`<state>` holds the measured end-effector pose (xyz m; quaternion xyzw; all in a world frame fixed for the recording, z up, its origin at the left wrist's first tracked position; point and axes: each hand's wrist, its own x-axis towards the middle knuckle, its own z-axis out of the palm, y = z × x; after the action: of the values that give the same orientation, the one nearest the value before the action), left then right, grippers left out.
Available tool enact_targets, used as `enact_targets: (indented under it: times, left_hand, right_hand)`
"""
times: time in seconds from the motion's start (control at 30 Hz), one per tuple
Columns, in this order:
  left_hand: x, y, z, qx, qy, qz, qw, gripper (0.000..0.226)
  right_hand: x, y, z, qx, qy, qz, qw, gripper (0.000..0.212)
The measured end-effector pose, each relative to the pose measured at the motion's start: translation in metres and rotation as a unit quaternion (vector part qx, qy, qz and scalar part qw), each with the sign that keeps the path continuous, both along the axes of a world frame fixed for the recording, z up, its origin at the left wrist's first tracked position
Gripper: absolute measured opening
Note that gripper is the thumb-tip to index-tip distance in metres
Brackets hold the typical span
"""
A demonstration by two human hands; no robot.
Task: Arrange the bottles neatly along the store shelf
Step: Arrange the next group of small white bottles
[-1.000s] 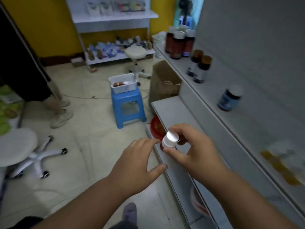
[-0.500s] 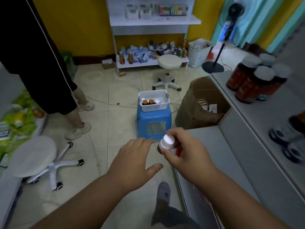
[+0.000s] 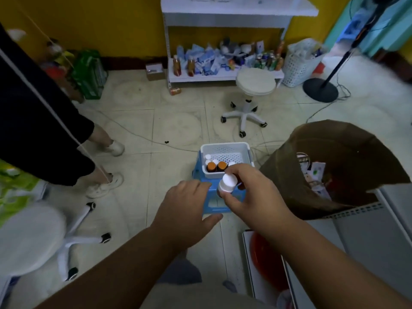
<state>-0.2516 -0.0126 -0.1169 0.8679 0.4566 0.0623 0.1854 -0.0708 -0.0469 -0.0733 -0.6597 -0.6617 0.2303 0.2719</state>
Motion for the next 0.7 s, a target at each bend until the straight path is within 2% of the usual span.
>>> enact_targets:
  times: [0.13, 0.27, 0.4, 0.53, 0.7]
  left_hand:
    - [0.016, 0.089, -0.032, -0.010, 0.030, -0.048, 0.998, 0.065]
    - [0.035, 0.146, -0.066, -0.059, 0.039, -0.089, 0.994, 0.064]
    - [0.056, 0.179, -0.131, -0.083, 0.069, -0.096, 0.990, 0.057]
    - [0.084, 0.201, -0.199, -0.076, 0.088, -0.082, 0.990, 0.062]
    - [0.111, 0.209, -0.269, -0.124, 0.106, -0.073, 0.984, 0.068]
  right_hand:
    - [0.010, 0.074, -0.029, -0.022, 0.004, -0.045, 0.999, 0.026]
    - [0.023, 0.128, -0.066, -0.048, 0.008, -0.089, 0.995, 0.020]
    - [0.044, 0.175, -0.133, -0.076, -0.011, -0.111, 0.991, 0.019]
    - [0.069, 0.219, -0.210, -0.103, -0.021, -0.133, 0.986, 0.023]
    - [0.098, 0.257, -0.296, -0.164, -0.076, -0.095, 0.979, 0.029]
